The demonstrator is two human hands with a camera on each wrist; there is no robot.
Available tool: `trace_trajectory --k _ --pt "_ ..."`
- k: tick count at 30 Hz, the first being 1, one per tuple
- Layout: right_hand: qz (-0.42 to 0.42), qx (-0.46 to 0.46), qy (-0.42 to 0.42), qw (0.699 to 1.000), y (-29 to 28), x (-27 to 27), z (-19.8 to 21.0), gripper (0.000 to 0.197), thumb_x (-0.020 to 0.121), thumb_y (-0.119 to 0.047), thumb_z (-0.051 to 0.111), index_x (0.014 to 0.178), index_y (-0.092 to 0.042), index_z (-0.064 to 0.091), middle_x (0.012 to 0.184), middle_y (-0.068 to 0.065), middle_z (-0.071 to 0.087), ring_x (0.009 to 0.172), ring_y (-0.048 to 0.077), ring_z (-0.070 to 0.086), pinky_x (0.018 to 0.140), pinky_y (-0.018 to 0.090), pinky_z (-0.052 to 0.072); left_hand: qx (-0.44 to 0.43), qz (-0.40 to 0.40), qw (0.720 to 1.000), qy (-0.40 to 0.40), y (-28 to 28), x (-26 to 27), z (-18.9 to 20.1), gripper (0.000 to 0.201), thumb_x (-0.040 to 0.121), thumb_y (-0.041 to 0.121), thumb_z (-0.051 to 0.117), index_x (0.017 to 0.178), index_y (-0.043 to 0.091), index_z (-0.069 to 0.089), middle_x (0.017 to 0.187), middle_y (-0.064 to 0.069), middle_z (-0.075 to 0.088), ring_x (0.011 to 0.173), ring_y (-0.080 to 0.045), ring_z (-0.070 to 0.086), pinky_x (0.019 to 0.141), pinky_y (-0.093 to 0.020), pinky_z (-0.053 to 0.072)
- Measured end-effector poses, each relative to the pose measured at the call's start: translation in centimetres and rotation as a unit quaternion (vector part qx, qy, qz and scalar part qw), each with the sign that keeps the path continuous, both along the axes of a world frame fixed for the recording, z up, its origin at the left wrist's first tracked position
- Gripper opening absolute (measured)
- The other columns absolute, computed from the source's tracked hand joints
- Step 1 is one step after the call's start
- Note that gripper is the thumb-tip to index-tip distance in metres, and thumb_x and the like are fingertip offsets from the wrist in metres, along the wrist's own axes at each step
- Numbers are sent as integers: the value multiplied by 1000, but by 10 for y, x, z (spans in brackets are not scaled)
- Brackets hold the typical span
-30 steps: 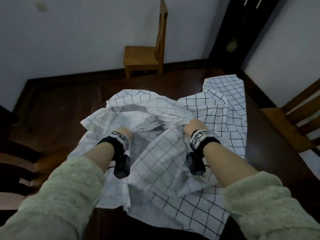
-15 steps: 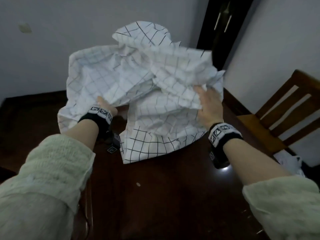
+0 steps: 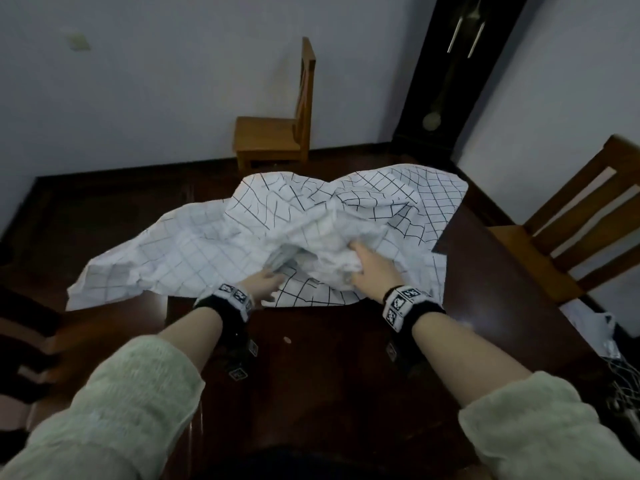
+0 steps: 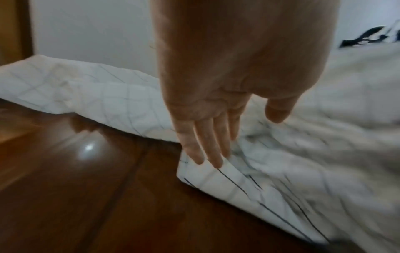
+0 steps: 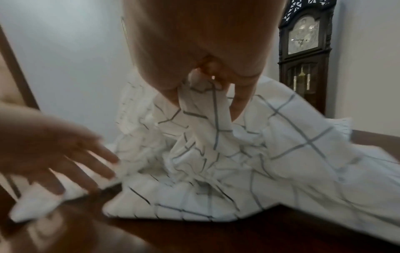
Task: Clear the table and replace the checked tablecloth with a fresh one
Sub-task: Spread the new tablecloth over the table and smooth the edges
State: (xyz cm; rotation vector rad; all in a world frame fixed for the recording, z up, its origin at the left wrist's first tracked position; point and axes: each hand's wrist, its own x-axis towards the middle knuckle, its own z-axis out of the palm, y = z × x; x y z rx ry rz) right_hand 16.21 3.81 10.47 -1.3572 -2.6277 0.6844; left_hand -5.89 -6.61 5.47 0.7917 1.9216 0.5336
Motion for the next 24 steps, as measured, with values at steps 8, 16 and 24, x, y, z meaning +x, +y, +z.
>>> trace_trajectory --k 8,16,24 --pt "-75 26 192 978 -9 -48 66 41 90 -25 55 130 -29 50 114 -6 63 98 16 59 84 33 49 61 -123 963 232 -8 38 -19 119 72 54 75 152 16 -5 160 -8 -2 147 -27 9 118 -42 20" --pt "-1 42 64 997 -6 -46 65 48 82 -20 61 127 -24 49 119 3 60 106 25 58 86 36 49 155 78 942 287 -18 31 -15 121 61 62 77 148 11 10 155 -12 9 144 -28 14 116 -45 22" --pt "110 -161 209 958 -31 -78 83 81 82 -30 75 148 -22 29 151 8 37 135 20 40 104 29 38 130 -33 975 179 -8 21 -16 69 70 62 68 116 15 49 113 -3 61 106 -24 58 89 -39 49"
